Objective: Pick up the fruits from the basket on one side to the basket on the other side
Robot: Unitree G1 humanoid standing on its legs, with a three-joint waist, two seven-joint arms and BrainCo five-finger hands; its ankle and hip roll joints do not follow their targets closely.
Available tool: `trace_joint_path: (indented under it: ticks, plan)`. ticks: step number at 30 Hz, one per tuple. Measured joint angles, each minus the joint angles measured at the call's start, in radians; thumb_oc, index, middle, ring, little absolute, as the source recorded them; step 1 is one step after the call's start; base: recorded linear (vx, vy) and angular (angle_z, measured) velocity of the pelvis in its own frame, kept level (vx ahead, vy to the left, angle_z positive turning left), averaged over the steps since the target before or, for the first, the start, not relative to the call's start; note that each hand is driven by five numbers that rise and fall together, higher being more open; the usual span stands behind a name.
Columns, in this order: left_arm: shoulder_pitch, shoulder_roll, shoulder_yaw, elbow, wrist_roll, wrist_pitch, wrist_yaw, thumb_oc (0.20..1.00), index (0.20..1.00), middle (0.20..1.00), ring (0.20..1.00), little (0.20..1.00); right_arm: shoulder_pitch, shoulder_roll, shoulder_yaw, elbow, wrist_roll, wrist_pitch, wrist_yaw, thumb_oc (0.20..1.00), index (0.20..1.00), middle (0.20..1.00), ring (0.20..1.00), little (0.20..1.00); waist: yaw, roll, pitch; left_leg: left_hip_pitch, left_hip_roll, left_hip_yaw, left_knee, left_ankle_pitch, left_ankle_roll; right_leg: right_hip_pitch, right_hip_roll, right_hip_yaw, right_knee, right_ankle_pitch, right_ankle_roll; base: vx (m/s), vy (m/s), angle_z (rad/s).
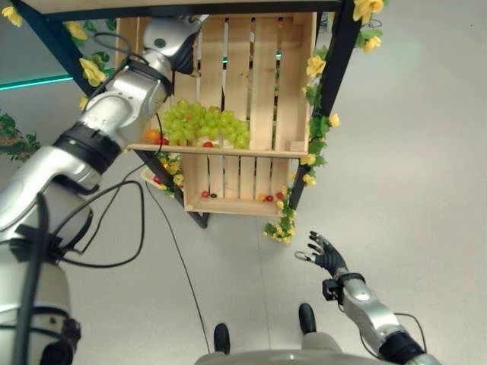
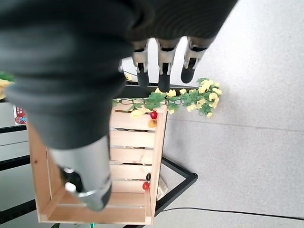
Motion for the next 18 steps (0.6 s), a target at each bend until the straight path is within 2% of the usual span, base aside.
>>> trace_joint_path:
  ticks: [1, 2, 3, 4, 6, 7, 8, 9, 10, 12, 13, 15, 16, 18]
  plan:
    - [0.032, 0.006, 0.037, -0.021, -0.024, -0.006, 0.001, 1.0, 1.0, 1.0, 1.0, 1.0, 0.001, 0.0, -0.002, -0.001, -0.001, 0.001, 0.001, 1.0, 1.0, 1.0, 1.0, 1.0, 0.002, 0.0, 0.0, 0.0, 0.0, -0.001, 0.0, 0.0, 0.0, 0.001, 0.0, 0.0, 0.0, 0.0, 0.0, 0.0, 0.0, 0.0]
    - [0.107, 0.005, 0.132, -0.058, -0.078, -0.02, 0.005, 1.0, 1.0, 1.0, 1.0, 1.0, 0.002, 0.001, -0.008, -0.002, -0.001, 0.002, 0.003, 1.0, 1.0, 1.0, 1.0, 1.0, 0.0, 0.0, 0.0, 0.002, 0.0, 0.0, 0.0, 0.0, 0.0, 0.002, 0.0, 0.0, 0.0, 0.0, 0.0, 0.0, 0.0, 0.0]
    - [0.131, 0.005, 0.15, -0.064, -0.112, -0.022, 0.014, 1.0, 1.0, 1.0, 1.0, 1.0, 0.003, 0.001, -0.012, -0.002, -0.001, 0.003, 0.004, 1.0, 1.0, 1.0, 1.0, 1.0, 0.004, -0.001, 0.001, 0.002, 0.001, -0.001, 0.0, 0.0, 0.0, 0.003, 0.001, -0.001, 0.0, 0.0, 0.0, 0.0, 0.0, 0.0]
    - [0.234, 0.005, 0.27, -0.123, -0.206, -0.05, 0.013, 1.0, 1.0, 1.0, 1.0, 1.0, 0.001, 0.005, -0.022, -0.003, -0.004, 0.01, 0.007, 1.0, 1.0, 1.0, 1.0, 1.0, 0.005, -0.002, 0.001, 0.004, 0.001, -0.001, 0.0, 0.0, 0.0, 0.005, 0.002, -0.002, 0.0, 0.001, 0.0, 0.0, 0.0, 0.0]
    - [0.362, -0.009, 0.389, -0.184, -0.375, -0.092, 0.021, 1.0, 1.0, 1.0, 1.0, 1.0, 0.009, 0.006, -0.042, -0.003, -0.01, 0.022, 0.007, 1.0, 1.0, 1.0, 1.0, 1.0, 0.017, -0.002, 0.002, 0.007, 0.002, -0.001, 0.0, 0.0, 0.0, 0.009, 0.003, -0.002, 0.0, 0.0, -0.001, 0.0, 0.0, 0.0]
    - [0.388, -0.015, 0.409, -0.187, -0.417, -0.101, 0.02, 1.0, 1.0, 1.0, 1.0, 1.0, 0.012, 0.005, -0.044, -0.002, -0.01, 0.022, 0.006, 1.0, 1.0, 1.0, 1.0, 1.0, 0.019, -0.002, 0.002, 0.01, 0.003, -0.001, 0.0, 0.0, 0.0, 0.012, 0.002, -0.002, 0.0, 0.0, -0.001, 0.0, 0.0, 0.0]
    - [0.491, -0.022, 0.499, -0.236, -0.552, -0.128, -0.004, 1.0, 1.0, 1.0, 1.0, 1.0, 0.013, 0.008, -0.045, -0.003, -0.01, 0.028, 0.01, 1.0, 1.0, 1.0, 1.0, 1.0, 0.027, -0.003, 0.002, 0.016, 0.002, -0.001, 0.0, -0.001, -0.001, 0.018, 0.002, -0.002, 0.0, -0.001, -0.001, -0.01, 0.011, -0.12]
    - [0.678, -0.075, 0.656, -0.337, -0.753, -0.18, -0.039, 1.0, 1.0, 1.0, 1.0, 1.0, 0.021, 0.016, -0.06, -0.006, -0.01, 0.031, 0.017, 1.0, 1.0, 1.0, 1.0, 1.0, 0.029, -0.002, 0.001, 0.031, 0.002, 0.001, 0.0, -0.007, -0.001, 0.025, 0.002, 0.003, -0.001, -0.002, -0.001, -0.01, 0.005, -0.13]
    - [0.718, -0.092, 0.666, -0.351, -0.821, -0.189, -0.053, 1.0, 1.0, 1.0, 1.0, 1.0, 0.03, 0.017, -0.066, -0.005, -0.01, 0.032, 0.016, 1.0, 1.0, 1.0, 1.0, 1.0, 0.029, -0.004, 0.002, 0.035, 0.003, 0.002, 0.0, -0.008, -0.001, 0.029, 0.001, 0.004, -0.001, -0.002, -0.002, -0.01, 0.014, -0.07]
    - [0.794, -0.09, 0.679, -0.389, -0.952, -0.19, -0.111, 1.0, 1.0, 1.0, 1.0, 1.0, 0.041, 0.025, -0.081, -0.001, -0.01, 0.044, 0.019, 1.0, 1.0, 1.0, 1.0, 1.0, 0.061, -0.021, 0.009, 0.034, 0.004, 0.0, 0.0, -0.008, -0.002, 0.029, 0.005, 0.0, -0.001, -0.001, -0.004, 0.0, 0.0, 0.0]
    - [0.898, -0.119, 0.739, -0.474, -1.042, -0.198, -0.138, 1.0, 1.0, 1.0, 1.0, 1.0, 0.048, 0.035, -0.092, -0.006, -0.011, 0.043, 0.02, 1.0, 1.0, 1.0, 1.0, 1.0, 0.06, -0.025, 0.006, 0.036, 0.006, 0.001, 0.0, -0.008, -0.002, 0.028, 0.0, 0.001, -0.005, -0.002, -0.004, 0.0, 0.0, 0.0]
    - [0.956, -0.142, 0.735, -0.524, -1.103, -0.196, -0.181, 1.0, 1.0, 1.0, 1.0, 1.0, 0.058, 0.044, -0.102, -0.005, -0.013, 0.046, 0.021, 1.0, 1.0, 1.0, 1.0, 1.0, 0.079, -0.031, 0.003, 0.035, 0.004, -0.001, 0.0, -0.008, -0.002, 0.031, 0.001, -0.003, -0.001, -0.002, -0.003, 0.0, 0.0, 0.0]
    - [1.054, -0.212, 0.784, -0.646, -1.141, -0.193, -0.212, 1.0, 1.0, 1.0, 1.0, 1.0, 0.068, 0.06, -0.121, -0.016, -0.014, 0.045, 0.026, 1.0, 1.0, 1.0, 1.0, 1.0, 0.08, -0.033, 0.002, 0.035, 0.001, 0.0, 0.0, -0.009, -0.001, 0.03, 0.0, -0.002, -0.001, -0.003, -0.001, 0.0, 0.0, 0.0]
    - [1.104, -0.268, 0.762, -0.731, -1.17, -0.19, -0.268, 1.0, 1.0, 1.0, 1.0, 1.0, 0.071, 0.063, -0.119, -0.015, -0.014, 0.049, 0.029, 1.0, 1.0, 1.0, 1.0, 1.0, 0.091, -0.037, 0.002, 0.035, 0.0, -0.002, 0.0, -0.009, 0.0, 0.033, 0.0, -0.005, 0.0, -0.003, -0.001, 0.0, 0.012, 0.04]
